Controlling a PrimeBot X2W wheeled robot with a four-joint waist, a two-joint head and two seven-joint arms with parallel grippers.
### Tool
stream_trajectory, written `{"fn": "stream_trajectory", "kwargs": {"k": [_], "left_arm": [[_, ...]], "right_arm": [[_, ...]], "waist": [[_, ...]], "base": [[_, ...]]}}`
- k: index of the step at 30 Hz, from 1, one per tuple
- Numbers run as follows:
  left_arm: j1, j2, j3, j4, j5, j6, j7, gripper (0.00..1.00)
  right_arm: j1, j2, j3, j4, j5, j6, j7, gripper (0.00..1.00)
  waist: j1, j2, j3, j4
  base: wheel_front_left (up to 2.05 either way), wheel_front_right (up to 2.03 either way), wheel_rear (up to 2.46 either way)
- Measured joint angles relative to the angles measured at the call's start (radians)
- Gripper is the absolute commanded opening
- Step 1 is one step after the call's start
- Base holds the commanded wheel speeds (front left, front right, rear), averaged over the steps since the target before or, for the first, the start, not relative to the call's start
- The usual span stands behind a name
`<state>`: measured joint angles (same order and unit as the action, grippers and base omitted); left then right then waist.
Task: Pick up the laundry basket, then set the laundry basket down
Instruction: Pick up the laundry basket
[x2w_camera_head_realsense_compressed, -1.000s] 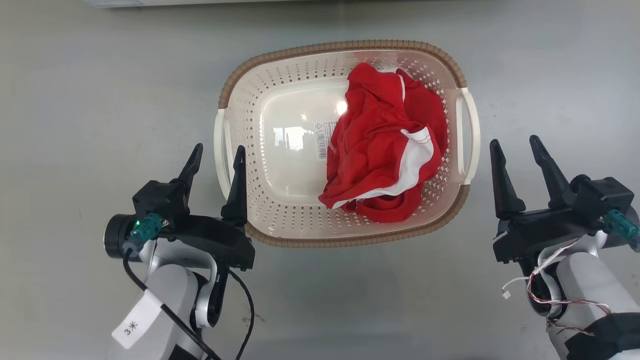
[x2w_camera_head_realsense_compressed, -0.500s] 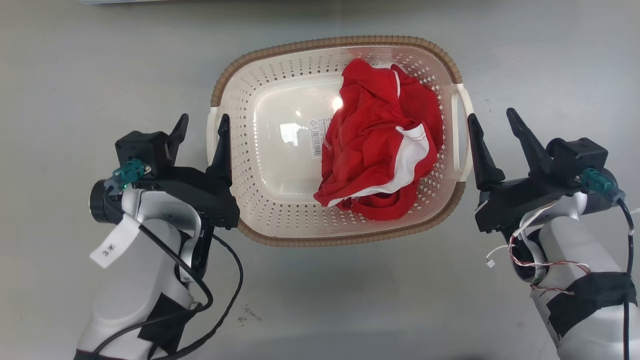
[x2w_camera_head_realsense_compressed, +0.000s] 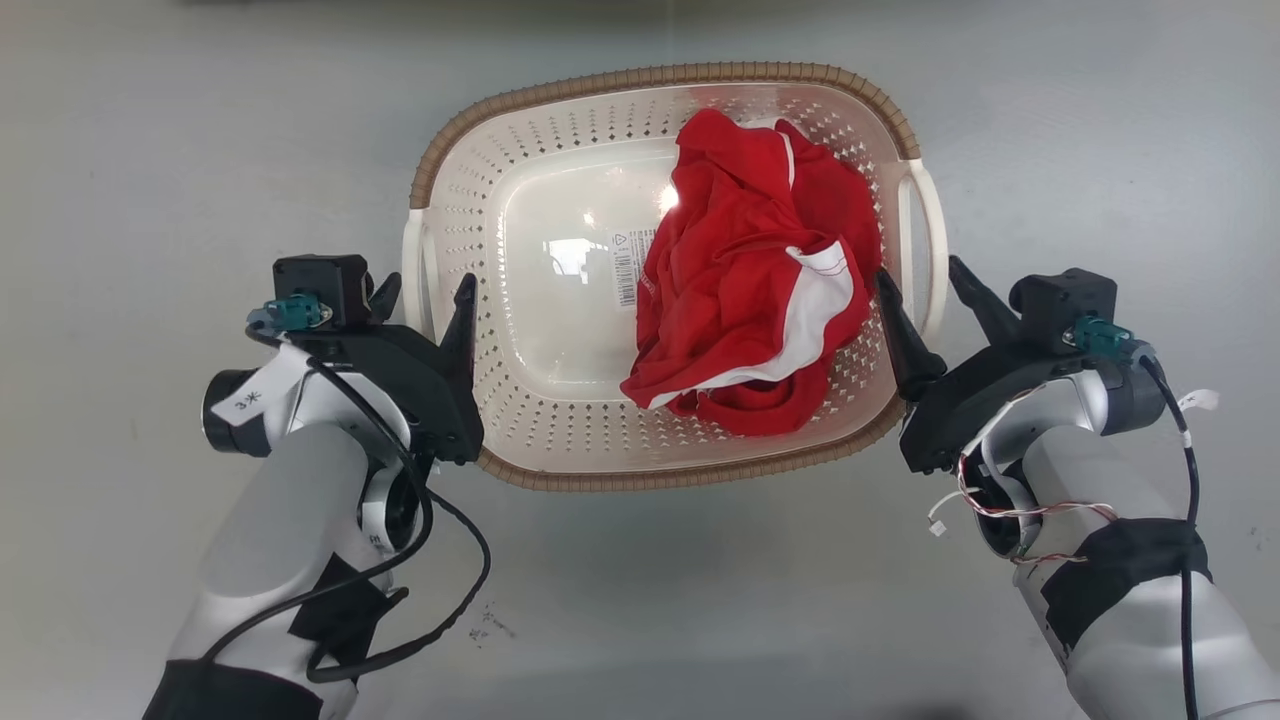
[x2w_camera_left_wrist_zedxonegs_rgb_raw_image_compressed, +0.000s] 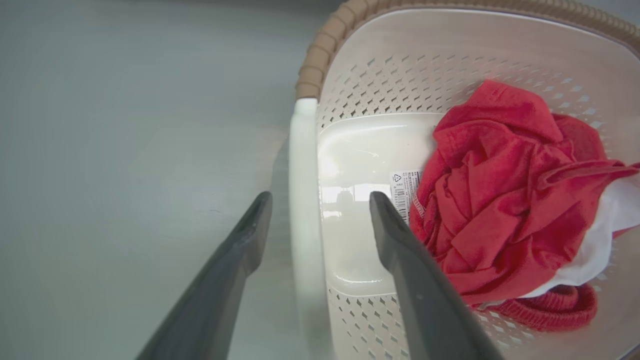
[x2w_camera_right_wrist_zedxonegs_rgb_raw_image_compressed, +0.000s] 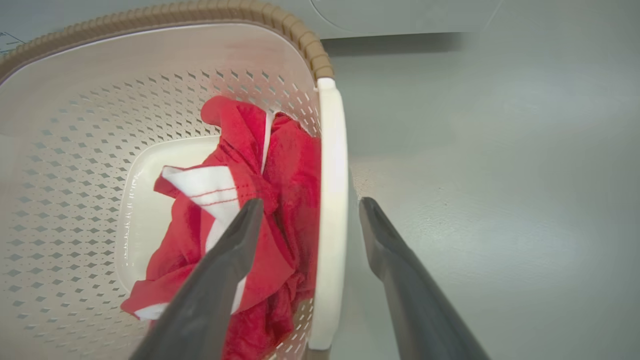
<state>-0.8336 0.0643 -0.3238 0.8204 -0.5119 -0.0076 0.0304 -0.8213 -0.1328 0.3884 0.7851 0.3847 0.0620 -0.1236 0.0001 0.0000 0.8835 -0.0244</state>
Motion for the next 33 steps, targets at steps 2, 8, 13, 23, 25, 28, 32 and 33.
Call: {"fn": "stream_trajectory", "kwargs": {"k": [2, 8, 13, 23, 25, 28, 32, 33], "left_arm": [[-0.007, -0.001, 0.005, 0.022, -0.011, -0.002, 0.005, 1.00], [-0.037, -0.004, 0.016, 0.091, -0.035, -0.011, 0.018, 1.00], [-0.067, -0.007, 0.024, 0.137, -0.043, -0.012, 0.020, 0.00], [-0.089, -0.031, 0.024, 0.220, -0.049, -0.029, 0.001, 0.00], [-0.089, -0.033, 0.024, 0.239, -0.051, -0.034, -0.007, 0.00], [-0.088, -0.037, 0.025, 0.263, -0.058, -0.038, -0.016, 0.00], [-0.084, -0.042, 0.025, 0.295, -0.061, -0.046, -0.024, 0.00], [-0.083, -0.043, 0.025, 0.304, -0.066, -0.046, -0.024, 0.00]], "right_arm": [[-0.013, 0.008, 0.005, 0.026, 0.000, 0.000, 0.009, 1.00], [-0.050, 0.021, 0.001, 0.094, 0.005, 0.003, 0.014, 1.00], [-0.082, 0.024, -0.003, 0.135, 0.013, 0.012, 0.017, 0.00], [-0.107, 0.045, 0.002, 0.224, 0.021, 0.033, 0.006, 0.00], [-0.107, 0.049, 0.005, 0.242, 0.023, 0.035, -0.001, 0.00], [-0.107, 0.054, 0.006, 0.267, 0.029, 0.041, -0.003, 0.00], [-0.105, 0.061, 0.014, 0.301, 0.037, 0.044, -0.011, 0.00], [-0.105, 0.063, 0.016, 0.310, 0.037, 0.046, -0.011, 0.00]], "waist": [[0.0000, 0.0000, 0.004, -0.002], [0.0000, 0.0000, 0.017, -0.005], [0.0000, 0.0000, 0.024, -0.004], [0.0000, 0.0000, 0.004, 0.001], [0.0000, 0.0000, -0.006, 0.001], [0.0000, 0.0000, -0.024, 0.000], [0.0000, 0.0000, -0.053, -0.002], [0.0000, 0.0000, -0.062, -0.003]], "base": [[0.00, 0.00, 0.00], [0.00, 0.00, 0.00], [0.00, 0.00, 0.00], [0.00, 0.00, 0.00], [0.00, 0.00, 0.00], [0.00, 0.00, 0.00], [0.00, 0.00, 0.00], [0.00, 0.00, 0.00]]}}
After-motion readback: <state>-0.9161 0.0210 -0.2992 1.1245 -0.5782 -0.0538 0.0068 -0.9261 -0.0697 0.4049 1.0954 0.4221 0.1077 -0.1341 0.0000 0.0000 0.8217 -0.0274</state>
